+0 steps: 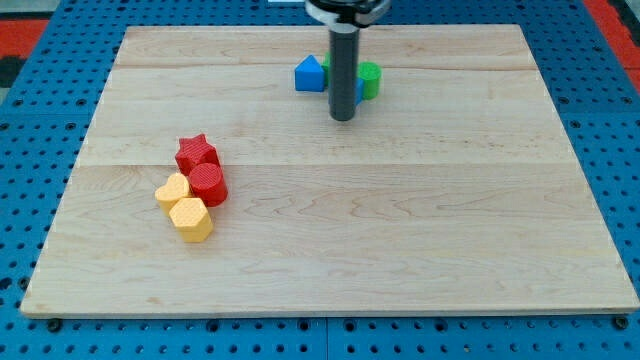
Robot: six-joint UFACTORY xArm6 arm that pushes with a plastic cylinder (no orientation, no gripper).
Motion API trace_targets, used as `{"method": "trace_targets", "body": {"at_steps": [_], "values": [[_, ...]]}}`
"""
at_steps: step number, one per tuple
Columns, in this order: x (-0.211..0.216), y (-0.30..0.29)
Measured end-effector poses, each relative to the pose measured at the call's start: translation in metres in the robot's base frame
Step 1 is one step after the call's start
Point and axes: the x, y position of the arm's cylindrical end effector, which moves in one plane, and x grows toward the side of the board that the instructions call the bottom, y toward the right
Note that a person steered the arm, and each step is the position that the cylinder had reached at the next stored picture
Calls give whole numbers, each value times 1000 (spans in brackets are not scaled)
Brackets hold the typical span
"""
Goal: Separate green circle and blue cube from green star and blue triangle
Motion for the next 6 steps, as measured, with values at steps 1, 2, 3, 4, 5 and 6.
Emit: {"method": "trace_targets", "body": {"at_steps": [1, 2, 3, 4, 5, 6], "values": [[0, 8], [0, 8], [0, 30], [0, 37], [8, 31], [14, 31]]}}
